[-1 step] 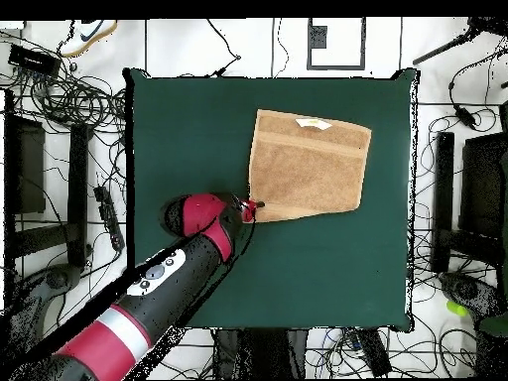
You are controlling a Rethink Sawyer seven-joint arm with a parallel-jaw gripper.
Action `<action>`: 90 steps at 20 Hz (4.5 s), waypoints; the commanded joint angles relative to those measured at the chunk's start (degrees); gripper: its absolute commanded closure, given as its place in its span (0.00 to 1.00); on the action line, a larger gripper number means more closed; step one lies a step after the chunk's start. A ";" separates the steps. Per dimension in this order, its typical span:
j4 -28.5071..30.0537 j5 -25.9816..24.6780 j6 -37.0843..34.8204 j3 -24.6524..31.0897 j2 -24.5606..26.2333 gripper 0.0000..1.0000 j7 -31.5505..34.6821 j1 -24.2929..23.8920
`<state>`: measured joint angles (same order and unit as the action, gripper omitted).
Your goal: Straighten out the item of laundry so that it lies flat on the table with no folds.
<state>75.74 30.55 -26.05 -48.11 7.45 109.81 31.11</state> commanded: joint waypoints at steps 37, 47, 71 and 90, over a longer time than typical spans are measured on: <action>9.71 -4.44 2.44 22.41 -13.22 0.00 7.61 -6.32; 8.88 -24.86 -3.20 30.63 -29.25 0.00 -11.43 -32.40; -1.55 -42.71 -13.85 43.65 -32.03 0.00 -5.52 -49.05; -19.59 -55.81 -18.34 56.52 -21.19 0.00 -18.78 -58.34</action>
<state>60.60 -20.74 -40.28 -2.87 -21.05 116.10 -26.72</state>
